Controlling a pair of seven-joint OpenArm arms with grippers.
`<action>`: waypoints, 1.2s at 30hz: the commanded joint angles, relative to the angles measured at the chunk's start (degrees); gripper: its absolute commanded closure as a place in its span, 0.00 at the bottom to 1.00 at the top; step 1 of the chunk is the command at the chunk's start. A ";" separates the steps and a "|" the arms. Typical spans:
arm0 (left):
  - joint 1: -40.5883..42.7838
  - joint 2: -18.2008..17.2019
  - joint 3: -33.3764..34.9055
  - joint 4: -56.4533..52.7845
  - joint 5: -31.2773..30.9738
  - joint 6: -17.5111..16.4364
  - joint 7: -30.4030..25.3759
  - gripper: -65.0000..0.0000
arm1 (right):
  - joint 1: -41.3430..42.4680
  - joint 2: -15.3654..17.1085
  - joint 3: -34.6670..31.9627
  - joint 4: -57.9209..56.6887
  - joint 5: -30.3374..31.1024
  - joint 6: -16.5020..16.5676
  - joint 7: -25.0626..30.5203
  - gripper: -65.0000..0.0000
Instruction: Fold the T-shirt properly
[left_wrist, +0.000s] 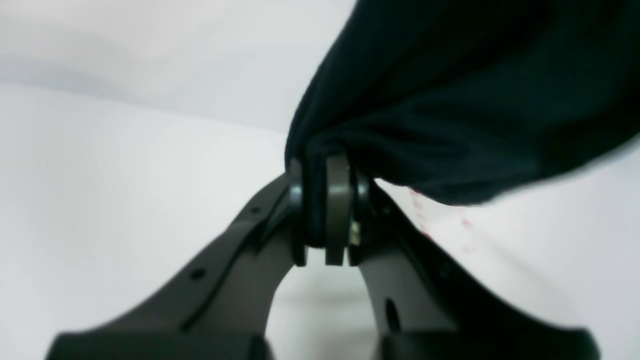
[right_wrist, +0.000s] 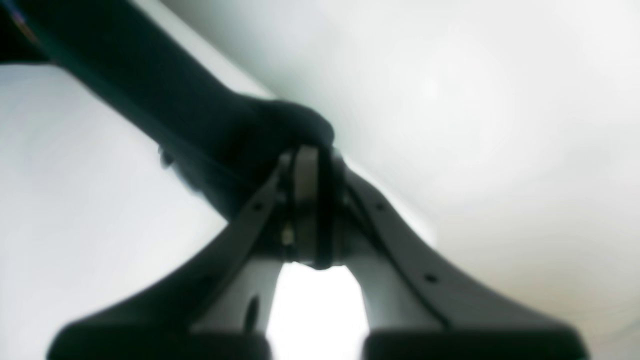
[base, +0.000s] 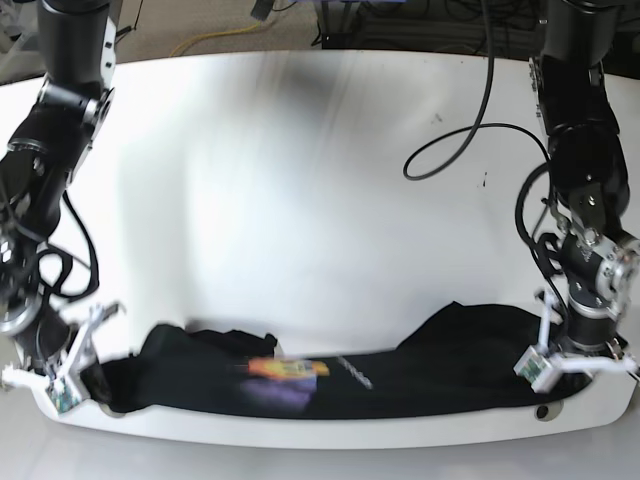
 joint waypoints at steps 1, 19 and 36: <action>1.60 -0.71 -0.10 0.93 1.72 0.91 3.61 1.00 | -2.31 -0.10 1.73 1.81 -1.08 -0.42 0.46 1.00; 35.71 4.21 -3.35 0.67 1.37 0.91 4.66 1.00 | -36.86 -13.02 14.74 2.25 -1.08 -0.42 0.81 1.00; 49.16 8.08 -11.09 -0.48 -1.62 0.91 -5.09 1.00 | -47.85 -14.34 15.09 2.16 -1.08 -0.42 0.81 1.00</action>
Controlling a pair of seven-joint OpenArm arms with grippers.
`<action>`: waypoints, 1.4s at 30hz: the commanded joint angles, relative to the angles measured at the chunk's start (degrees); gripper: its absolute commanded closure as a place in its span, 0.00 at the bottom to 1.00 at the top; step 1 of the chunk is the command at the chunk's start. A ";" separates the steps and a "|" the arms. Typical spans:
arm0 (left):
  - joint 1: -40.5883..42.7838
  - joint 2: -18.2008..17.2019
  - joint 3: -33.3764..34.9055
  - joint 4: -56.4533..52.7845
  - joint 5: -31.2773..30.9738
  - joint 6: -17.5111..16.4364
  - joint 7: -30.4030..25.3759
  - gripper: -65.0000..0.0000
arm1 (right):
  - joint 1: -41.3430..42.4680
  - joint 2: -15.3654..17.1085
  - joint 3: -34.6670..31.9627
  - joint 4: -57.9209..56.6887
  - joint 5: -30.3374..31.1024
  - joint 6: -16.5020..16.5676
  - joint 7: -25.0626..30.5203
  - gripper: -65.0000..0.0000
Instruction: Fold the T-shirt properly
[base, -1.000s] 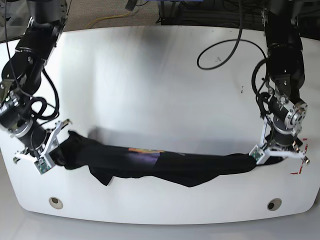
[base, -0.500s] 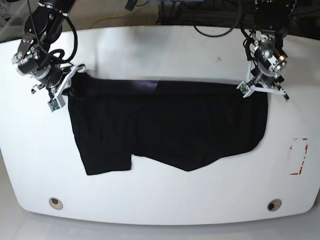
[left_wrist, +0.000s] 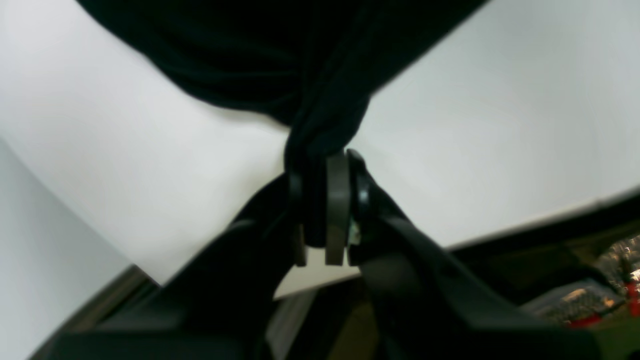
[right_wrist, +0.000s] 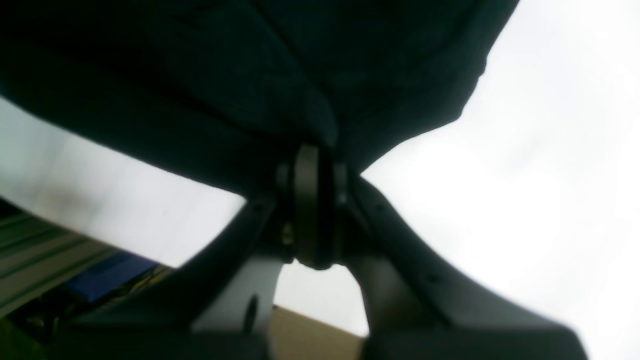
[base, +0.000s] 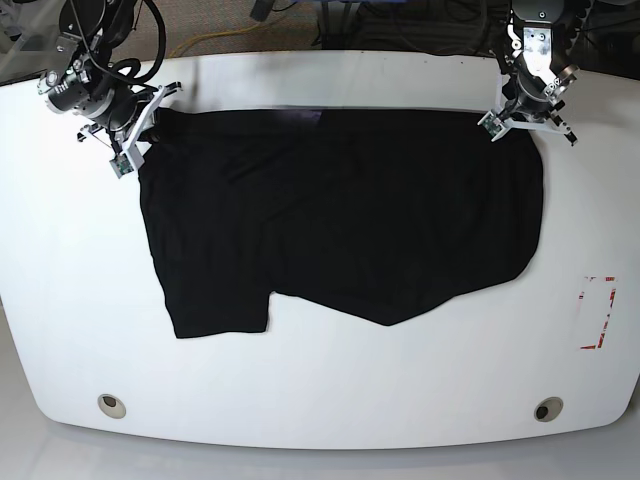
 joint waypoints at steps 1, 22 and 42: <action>-0.58 1.38 -2.53 1.34 -1.06 0.64 -2.50 1.00 | 0.94 1.02 0.40 1.07 -0.46 -0.16 0.77 1.00; -37.07 5.07 -2.44 0.72 -1.06 0.64 -6.02 1.00 | 35.13 8.32 -4.61 -20.82 -1.17 -0.16 0.77 1.00; -70.91 -10.67 0.55 -9.30 -1.59 0.64 -6.02 1.00 | 73.20 15.09 -24.04 -23.37 -0.55 -0.16 0.33 1.00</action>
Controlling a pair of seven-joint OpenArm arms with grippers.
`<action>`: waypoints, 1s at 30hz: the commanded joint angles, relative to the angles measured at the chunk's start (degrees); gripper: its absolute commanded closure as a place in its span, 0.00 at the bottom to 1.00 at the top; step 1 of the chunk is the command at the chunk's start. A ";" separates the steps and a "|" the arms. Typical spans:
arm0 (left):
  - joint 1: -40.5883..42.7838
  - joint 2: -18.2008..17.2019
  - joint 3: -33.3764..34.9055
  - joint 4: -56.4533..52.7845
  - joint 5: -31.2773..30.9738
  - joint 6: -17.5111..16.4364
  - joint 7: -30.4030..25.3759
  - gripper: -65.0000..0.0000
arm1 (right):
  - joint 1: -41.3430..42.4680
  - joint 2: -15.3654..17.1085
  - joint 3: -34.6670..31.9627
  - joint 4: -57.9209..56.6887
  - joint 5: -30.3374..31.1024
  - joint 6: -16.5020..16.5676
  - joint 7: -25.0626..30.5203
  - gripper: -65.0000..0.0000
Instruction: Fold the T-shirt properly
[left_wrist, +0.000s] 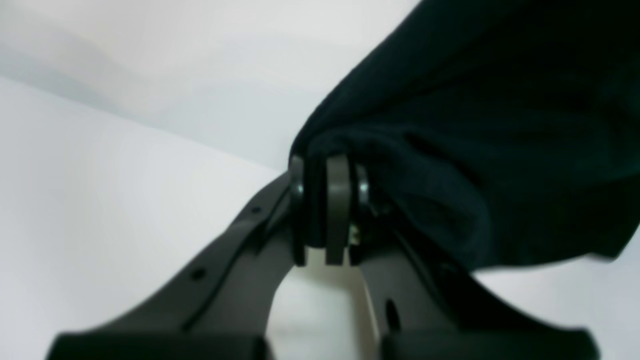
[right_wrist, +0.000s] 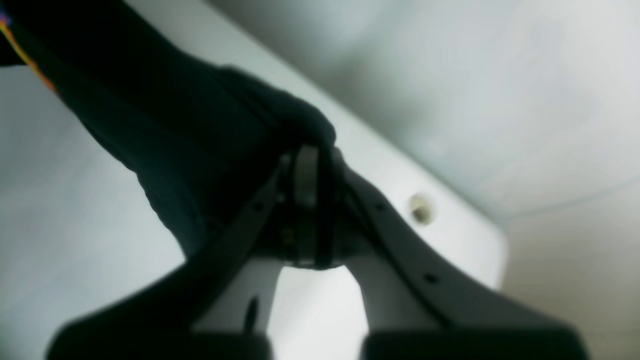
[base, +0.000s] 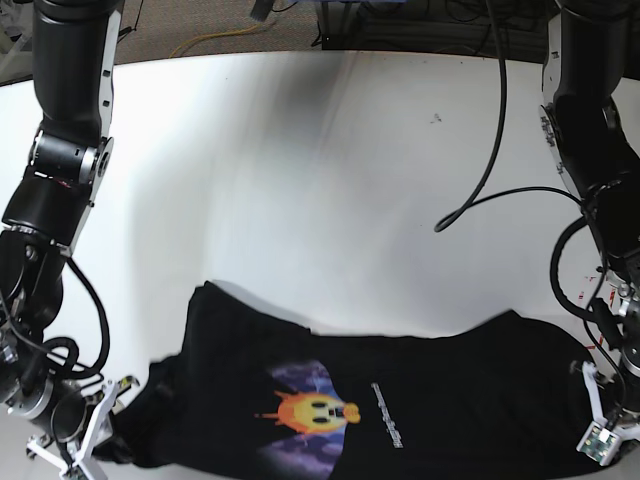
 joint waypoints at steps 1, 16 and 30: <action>-5.42 -2.47 -0.59 0.40 2.74 1.93 0.96 1.00 | 5.32 2.15 -1.00 0.91 -1.84 -0.60 -0.02 1.00; -9.37 -9.77 8.55 4.36 -6.75 1.93 3.33 1.00 | 7.25 6.29 -4.08 2.84 0.00 -0.60 -1.07 1.00; 26.49 -5.37 3.37 12.89 -6.93 1.93 7.64 1.00 | -27.91 3.12 7.96 17.79 2.20 -0.60 -1.25 1.00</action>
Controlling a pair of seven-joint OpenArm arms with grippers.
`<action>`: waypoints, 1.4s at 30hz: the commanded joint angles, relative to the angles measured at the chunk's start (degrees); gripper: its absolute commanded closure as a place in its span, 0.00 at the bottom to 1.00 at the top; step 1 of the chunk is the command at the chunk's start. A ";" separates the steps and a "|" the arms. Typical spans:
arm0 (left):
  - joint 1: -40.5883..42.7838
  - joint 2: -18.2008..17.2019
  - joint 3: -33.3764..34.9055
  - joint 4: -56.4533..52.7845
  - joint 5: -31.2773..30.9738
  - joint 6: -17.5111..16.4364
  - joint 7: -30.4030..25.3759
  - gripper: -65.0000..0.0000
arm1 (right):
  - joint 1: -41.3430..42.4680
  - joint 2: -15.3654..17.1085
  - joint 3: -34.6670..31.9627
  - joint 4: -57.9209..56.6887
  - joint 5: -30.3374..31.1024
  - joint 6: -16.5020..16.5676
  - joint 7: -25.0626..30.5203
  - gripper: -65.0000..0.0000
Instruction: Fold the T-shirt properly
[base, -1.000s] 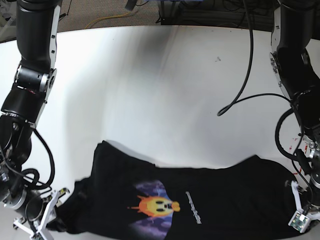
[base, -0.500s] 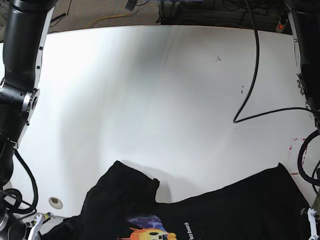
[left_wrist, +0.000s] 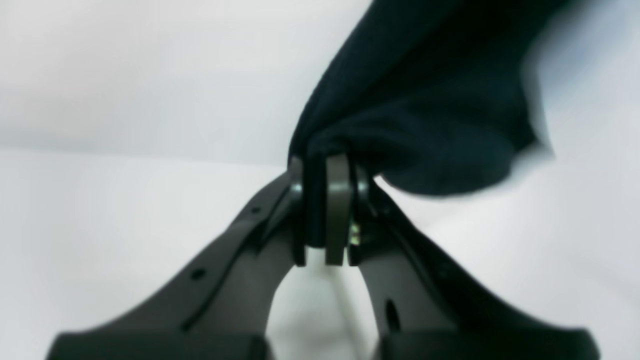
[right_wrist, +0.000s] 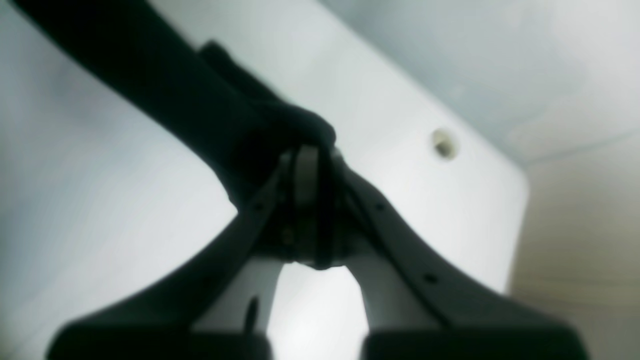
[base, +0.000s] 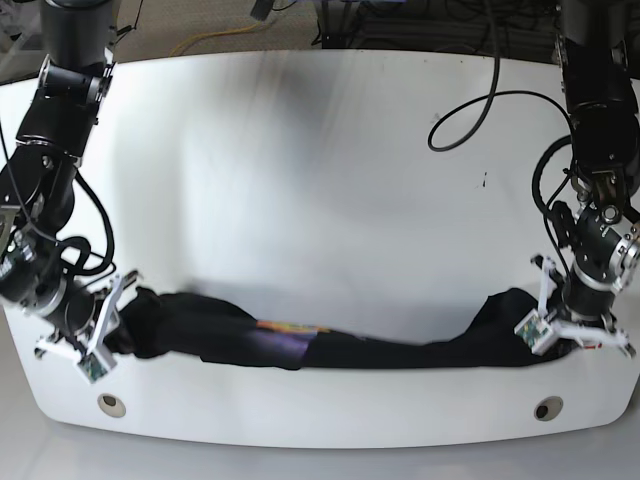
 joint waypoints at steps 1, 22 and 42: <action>2.22 0.66 -3.65 0.85 1.77 0.99 0.45 1.00 | -2.33 0.61 2.55 2.49 -0.16 -0.07 0.80 1.00; 34.05 2.24 -4.36 0.32 2.12 0.99 0.45 1.00 | -30.11 -6.43 7.65 5.39 -0.42 -0.07 1.16 1.00; 35.10 -0.48 -2.86 -0.21 2.30 0.99 0.36 1.00 | -37.05 -7.31 12.57 5.39 -0.16 -0.07 1.24 1.00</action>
